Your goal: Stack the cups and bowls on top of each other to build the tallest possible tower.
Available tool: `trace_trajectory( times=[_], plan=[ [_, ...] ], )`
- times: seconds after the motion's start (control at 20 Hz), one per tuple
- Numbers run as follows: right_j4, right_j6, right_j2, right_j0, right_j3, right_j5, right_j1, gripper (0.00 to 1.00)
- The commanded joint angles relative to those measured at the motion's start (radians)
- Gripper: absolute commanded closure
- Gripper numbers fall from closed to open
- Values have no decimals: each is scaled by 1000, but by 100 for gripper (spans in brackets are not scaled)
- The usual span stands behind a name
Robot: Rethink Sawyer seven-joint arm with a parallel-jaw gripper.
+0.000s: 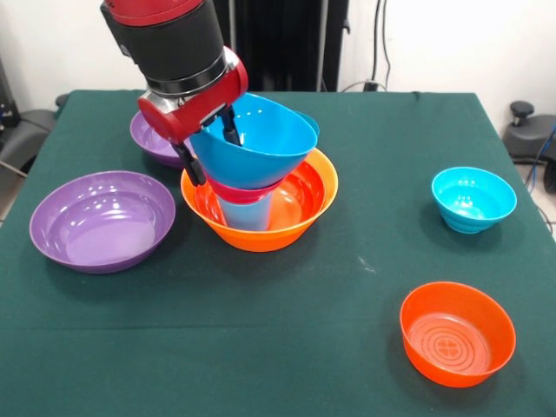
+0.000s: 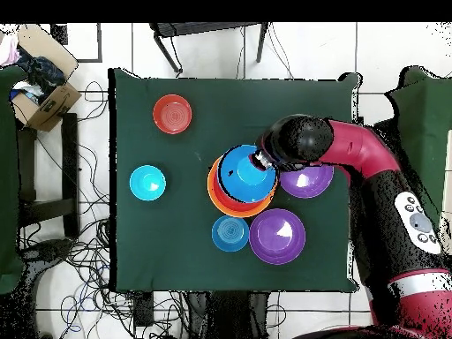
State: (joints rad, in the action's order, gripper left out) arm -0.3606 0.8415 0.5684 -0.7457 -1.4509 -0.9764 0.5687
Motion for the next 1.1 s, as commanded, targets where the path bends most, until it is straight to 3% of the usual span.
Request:
trace_trajectory(
  times=[0.05, 1.1],
  plan=[
    [13, 55, -21, 31, -43, -103, -20, 0],
    [29, 57, -20, 45, -29, -177, 34, 0]
  ],
)
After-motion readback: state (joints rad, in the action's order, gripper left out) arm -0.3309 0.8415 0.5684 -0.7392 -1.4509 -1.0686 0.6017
